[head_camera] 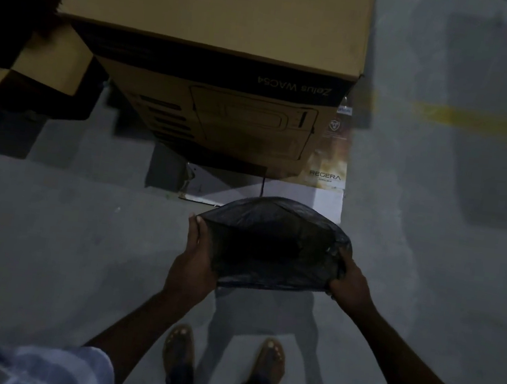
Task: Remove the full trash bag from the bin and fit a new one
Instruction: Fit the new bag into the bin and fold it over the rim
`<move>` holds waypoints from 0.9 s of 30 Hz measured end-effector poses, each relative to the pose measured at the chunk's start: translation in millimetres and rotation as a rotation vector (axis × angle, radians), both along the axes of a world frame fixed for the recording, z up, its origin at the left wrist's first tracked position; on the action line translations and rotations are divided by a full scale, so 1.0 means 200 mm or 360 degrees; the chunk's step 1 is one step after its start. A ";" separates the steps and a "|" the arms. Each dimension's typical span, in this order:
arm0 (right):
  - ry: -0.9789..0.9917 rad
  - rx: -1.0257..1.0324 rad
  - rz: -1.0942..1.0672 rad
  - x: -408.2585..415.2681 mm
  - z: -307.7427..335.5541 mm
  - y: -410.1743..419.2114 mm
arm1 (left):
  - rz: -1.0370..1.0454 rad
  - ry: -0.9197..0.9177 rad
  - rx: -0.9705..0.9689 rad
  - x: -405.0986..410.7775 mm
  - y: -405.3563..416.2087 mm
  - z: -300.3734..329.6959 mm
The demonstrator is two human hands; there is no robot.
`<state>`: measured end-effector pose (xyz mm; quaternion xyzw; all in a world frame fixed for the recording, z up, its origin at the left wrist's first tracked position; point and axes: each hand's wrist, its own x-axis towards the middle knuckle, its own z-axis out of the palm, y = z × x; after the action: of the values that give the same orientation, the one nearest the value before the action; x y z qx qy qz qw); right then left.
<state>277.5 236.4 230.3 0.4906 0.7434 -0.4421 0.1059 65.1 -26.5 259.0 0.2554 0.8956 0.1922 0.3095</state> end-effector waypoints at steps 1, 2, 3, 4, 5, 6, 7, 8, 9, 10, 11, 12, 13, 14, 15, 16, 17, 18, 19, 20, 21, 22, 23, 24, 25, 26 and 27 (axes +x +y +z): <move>0.0013 0.0023 0.0012 0.01 -0.01 -0.01 | 0.0013 0.0033 0.0001 0.02 -0.02 -0.02; 0.0022 0.0042 0.0020 0.02 -0.02 -0.03 | 0.0036 0.0062 0.0004 0.03 -0.04 -0.03; 0.0016 0.0050 0.0019 0.03 -0.04 -0.04 | 0.0050 0.0080 -0.0001 0.05 -0.06 -0.06; -0.0004 0.0036 0.0014 0.05 -0.06 -0.06 | 0.0047 0.0099 -0.0007 0.07 -0.08 -0.08; -0.0027 0.0013 0.0006 0.06 -0.08 -0.08 | 0.0041 0.0102 -0.0017 0.08 -0.09 -0.10; -0.0043 -0.0017 0.0000 0.07 -0.11 -0.10 | 0.0042 0.0101 -0.0029 0.10 -0.10 -0.13; -0.0051 -0.0043 0.0001 0.08 -0.14 -0.11 | 0.0053 0.0099 -0.0041 0.11 -0.10 -0.16; -0.0064 -0.0063 0.0003 0.10 -0.18 -0.13 | 0.0073 0.0100 -0.0043 0.12 -0.10 -0.19; -0.0078 -0.0071 0.0001 0.11 -0.22 -0.14 | 0.0084 0.0104 -0.0038 0.13 -0.09 -0.22; -0.0108 -0.0079 -0.0007 0.12 -0.26 -0.15 | 0.0083 0.0105 -0.0020 0.14 -0.08 -0.25; -0.0138 -0.0079 -0.0005 0.13 -0.31 -0.16 | 0.0078 0.0107 -0.0006 0.15 -0.07 -0.29; -0.0166 -0.0077 -0.0003 0.13 -0.35 -0.17 | 0.0084 0.0107 0.0007 0.16 -0.06 -0.32; -0.0188 -0.0084 0.0001 0.12 -0.39 -0.18 | 0.0095 0.0110 0.0007 0.16 -0.05 -0.36; -0.0188 -0.0095 0.0001 0.11 -0.42 -0.19 | 0.0107 0.0122 -0.0003 0.16 -0.05 -0.39; -0.0180 -0.0102 -0.0004 0.11 -0.45 -0.20 | 0.0123 0.0140 -0.0024 0.16 -0.04 -0.42; -0.0153 -0.0101 -0.0015 0.09 -0.47 -0.21 | 0.0155 0.0158 -0.0045 0.16 -0.03 -0.45; -0.0119 -0.0101 -0.0041 0.08 -0.50 -0.22 | 0.0186 0.0181 -0.0071 0.16 -0.02 -0.47; -0.0095 -0.0106 -0.0073 0.08 -0.51 -0.22 | 0.0222 0.0209 -0.0073 0.15 -0.01 -0.48; -0.0078 -0.0111 -0.0102 0.07 -0.53 -0.22 | 0.0244 0.0242 -0.0067 0.15 0.00 -0.49; -0.0078 -0.0107 -0.0118 0.07 -0.56 -0.21 | 0.0264 0.0266 -0.0046 0.14 0.02 -0.49; -0.0064 -0.0087 -0.0118 0.06 -0.58 -0.21 | 0.0287 0.0284 -0.0013 0.13 0.03 -0.48; -0.0062 -0.0069 -0.0110 0.06 -0.59 -0.20 | 0.0301 0.0307 0.0022 0.12 0.04 -0.46; -0.0045 -0.0047 -0.0092 0.05 -0.61 -0.20 | 0.0317 0.0343 0.0062 0.10 0.06 -0.45; -0.0021 -0.0023 -0.0078 0.05 -0.62 -0.19 | 0.0332 0.0385 0.0105 0.08 0.07 -0.44; -0.0009 -0.0001 -0.0075 0.06 -0.62 -0.19 | 0.0337 0.0436 0.0137 0.06 0.07 -0.44; 0.0004 0.0008 -0.0077 0.06 -0.62 -0.19 | 0.0343 0.0472 0.0158 0.05 0.07 -0.46; -0.0003 0.0000 -0.0085 0.07 -0.62 -0.19 | 0.0345 0.0489 0.0159 0.04 0.06 -0.49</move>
<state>291.4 198.0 105.6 0.5107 0.7299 -0.4443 0.0946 73.1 -14.3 161.8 0.1989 0.9439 0.2272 0.1335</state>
